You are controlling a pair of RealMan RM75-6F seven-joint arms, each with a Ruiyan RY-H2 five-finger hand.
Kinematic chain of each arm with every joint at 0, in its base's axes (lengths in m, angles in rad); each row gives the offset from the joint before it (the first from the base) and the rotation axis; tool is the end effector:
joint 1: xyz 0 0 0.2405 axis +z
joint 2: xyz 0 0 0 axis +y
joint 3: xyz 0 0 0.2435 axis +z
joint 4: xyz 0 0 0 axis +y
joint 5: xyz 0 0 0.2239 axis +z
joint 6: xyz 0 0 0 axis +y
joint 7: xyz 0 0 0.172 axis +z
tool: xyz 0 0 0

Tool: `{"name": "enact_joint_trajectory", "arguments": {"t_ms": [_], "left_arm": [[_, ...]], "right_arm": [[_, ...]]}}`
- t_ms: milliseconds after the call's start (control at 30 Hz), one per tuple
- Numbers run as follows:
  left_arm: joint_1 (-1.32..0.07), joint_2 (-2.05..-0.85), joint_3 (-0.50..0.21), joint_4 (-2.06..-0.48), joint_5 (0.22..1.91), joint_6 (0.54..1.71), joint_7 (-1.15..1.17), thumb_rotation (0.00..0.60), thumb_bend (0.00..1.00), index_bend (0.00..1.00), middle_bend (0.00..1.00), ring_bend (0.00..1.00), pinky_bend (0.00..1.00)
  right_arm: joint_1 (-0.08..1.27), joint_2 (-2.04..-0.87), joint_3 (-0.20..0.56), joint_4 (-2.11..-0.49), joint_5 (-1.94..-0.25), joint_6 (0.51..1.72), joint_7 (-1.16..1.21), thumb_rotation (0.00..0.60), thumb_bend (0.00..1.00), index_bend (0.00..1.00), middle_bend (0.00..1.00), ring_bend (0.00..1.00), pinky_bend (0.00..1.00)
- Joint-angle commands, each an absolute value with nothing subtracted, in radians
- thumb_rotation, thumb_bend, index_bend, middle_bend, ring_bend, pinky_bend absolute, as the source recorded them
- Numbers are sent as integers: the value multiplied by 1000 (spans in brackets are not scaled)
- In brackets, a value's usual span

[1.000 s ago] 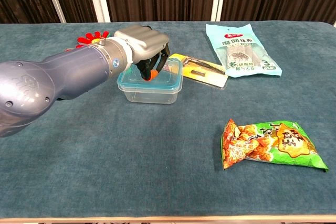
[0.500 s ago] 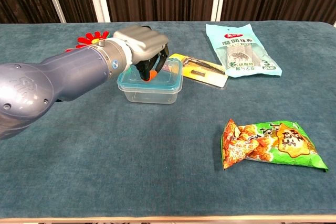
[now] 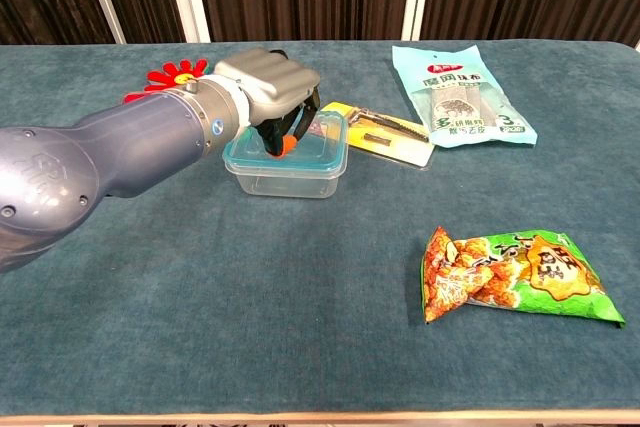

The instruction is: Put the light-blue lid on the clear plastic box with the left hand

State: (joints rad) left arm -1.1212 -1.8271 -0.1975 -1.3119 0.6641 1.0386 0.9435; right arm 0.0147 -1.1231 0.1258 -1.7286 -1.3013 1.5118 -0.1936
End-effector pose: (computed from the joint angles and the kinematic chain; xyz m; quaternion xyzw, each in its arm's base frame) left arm -0.0274 0.3853 -0.1097 -0.8045 -0.2284 -0.2705 0.4769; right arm -0.3175 -0.1988 0.1551 0.5185 -0.4082 0.3329 0.6736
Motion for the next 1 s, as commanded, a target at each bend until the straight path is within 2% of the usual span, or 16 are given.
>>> {"name": "enact_joint_trajectory", "arguments": {"t_ms": [33, 1000], "left_arm": [[-1119, -1826, -196, -1313, 664, 1040, 946, 600, 525, 636, 566, 169, 9], [-1102, -1829, -191, -1340, 668, 1068, 989, 600, 524, 636, 567, 169, 9]], "right_arm": [[15, -1124, 126, -1728, -1302, 1512, -194, 600, 352, 15, 14, 0, 0], [13, -1126, 124, -1730, -1302, 1513, -199, 600, 352, 15, 14, 0, 0]]}}
